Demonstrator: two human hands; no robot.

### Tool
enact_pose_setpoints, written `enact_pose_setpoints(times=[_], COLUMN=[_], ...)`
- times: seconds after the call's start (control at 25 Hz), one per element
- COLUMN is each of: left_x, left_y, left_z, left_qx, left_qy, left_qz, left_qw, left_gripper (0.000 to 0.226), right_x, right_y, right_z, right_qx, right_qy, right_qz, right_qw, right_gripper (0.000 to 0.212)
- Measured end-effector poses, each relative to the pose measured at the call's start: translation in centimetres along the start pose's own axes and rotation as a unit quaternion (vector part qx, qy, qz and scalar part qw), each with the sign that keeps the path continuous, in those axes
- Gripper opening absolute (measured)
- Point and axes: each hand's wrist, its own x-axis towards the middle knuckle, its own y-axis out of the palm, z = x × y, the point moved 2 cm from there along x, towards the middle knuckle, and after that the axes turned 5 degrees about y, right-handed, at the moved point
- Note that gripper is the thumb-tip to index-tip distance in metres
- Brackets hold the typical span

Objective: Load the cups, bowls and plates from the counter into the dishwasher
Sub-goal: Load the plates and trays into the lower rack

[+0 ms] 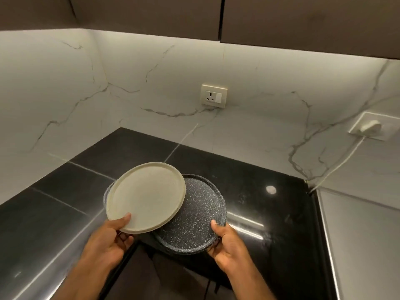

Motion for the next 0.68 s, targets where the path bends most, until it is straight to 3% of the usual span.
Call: enact_pose_setpoints(times=[0.2,0.36,0.52,0.68], left_x=[-9.9,-15.7,-19.7,-23.4], left_y=[-4.2,-7.9,-12.3,-18.0], left_z=[4.1,6.2,7.9,11.2], left_qx=[0.013,0.037,0.049,0.040], left_qy=[0.013,0.032,0.047,0.030], left_qz=[0.028,0.052,0.068,0.083], left_qw=[0.999,0.997,0.995,0.995], left_gripper=[0.038,0.043,0.042,0.060], right_x=[-8.2,-13.0,-18.2,-23.8], right_y=[-5.7,-9.0,-11.3,-14.2], right_z=[-3.5,-7.0,-11.4,-17.6], right_qx=[0.033,0.040,0.028,0.012], right_qy=[-0.012,-0.024,-0.034,-0.034], right_qz=[0.013,0.021,0.037,0.026], right_qw=[0.999,0.999,0.998,0.999], right_gripper=[0.026,0.055,0.048,0.044])
